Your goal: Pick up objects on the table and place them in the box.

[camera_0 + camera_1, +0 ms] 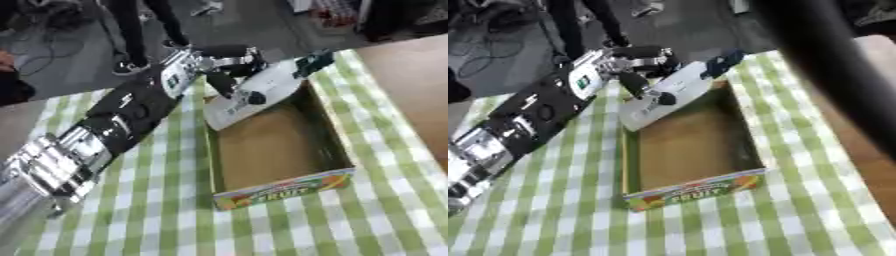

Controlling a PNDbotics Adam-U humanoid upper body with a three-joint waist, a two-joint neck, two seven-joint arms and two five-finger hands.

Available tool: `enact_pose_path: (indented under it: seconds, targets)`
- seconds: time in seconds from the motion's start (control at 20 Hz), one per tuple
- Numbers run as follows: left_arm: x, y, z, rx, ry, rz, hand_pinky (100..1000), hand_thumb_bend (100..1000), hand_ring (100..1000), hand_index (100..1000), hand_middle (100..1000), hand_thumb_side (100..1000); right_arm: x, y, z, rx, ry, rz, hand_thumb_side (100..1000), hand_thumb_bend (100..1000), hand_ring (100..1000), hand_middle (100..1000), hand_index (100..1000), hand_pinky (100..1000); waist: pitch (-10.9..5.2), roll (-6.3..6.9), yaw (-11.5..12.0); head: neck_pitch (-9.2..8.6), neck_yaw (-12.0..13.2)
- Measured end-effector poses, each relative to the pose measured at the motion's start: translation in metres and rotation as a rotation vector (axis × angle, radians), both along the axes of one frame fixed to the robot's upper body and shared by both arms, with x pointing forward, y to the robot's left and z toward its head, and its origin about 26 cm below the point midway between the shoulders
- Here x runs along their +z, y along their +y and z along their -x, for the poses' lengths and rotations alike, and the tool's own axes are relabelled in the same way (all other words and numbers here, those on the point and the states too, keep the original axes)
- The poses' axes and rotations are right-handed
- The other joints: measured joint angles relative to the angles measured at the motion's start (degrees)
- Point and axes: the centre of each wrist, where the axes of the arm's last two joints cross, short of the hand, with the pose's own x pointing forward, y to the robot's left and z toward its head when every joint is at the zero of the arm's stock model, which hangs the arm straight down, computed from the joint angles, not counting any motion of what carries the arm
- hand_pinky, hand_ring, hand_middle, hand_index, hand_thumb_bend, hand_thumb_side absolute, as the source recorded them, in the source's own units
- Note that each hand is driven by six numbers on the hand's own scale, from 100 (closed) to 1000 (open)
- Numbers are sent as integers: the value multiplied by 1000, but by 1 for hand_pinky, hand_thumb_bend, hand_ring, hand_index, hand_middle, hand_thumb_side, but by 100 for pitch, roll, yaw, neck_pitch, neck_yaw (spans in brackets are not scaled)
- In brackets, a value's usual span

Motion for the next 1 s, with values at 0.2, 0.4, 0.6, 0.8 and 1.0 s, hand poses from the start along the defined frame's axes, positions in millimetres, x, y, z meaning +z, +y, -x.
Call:
enact_pose_path:
  seconds: [0.2,0.4,0.6,0.8,1.0]
  targets:
    - [-1,5,2,10,20,25,534,578,760,829,779,949,-1,0,0,-1,2,-1,1000,292,681,699,763,532,-4,-10,12,40,4]
    - [-1,7,2,14,40,51,601,624,812,875,830,984,-1,0,0,-2,3,-2,1000,291,682,699,763,532,-5,-24,17,47,5]
    - [0,6,2,11,52,77,616,651,828,886,843,1000,-1,0,0,-3,5,-1,1000,291,682,699,761,532,-5,-25,25,47,5]
    - [0,6,3,11,64,95,630,655,843,888,856,1000,-1,0,0,-4,5,-1,1000,291,682,699,761,533,-5,-25,25,47,5]
    - [1,3,4,-8,55,119,632,632,841,881,853,1000,-1,0,0,-5,5,0,1000,292,682,698,761,532,-5,-24,67,47,8]
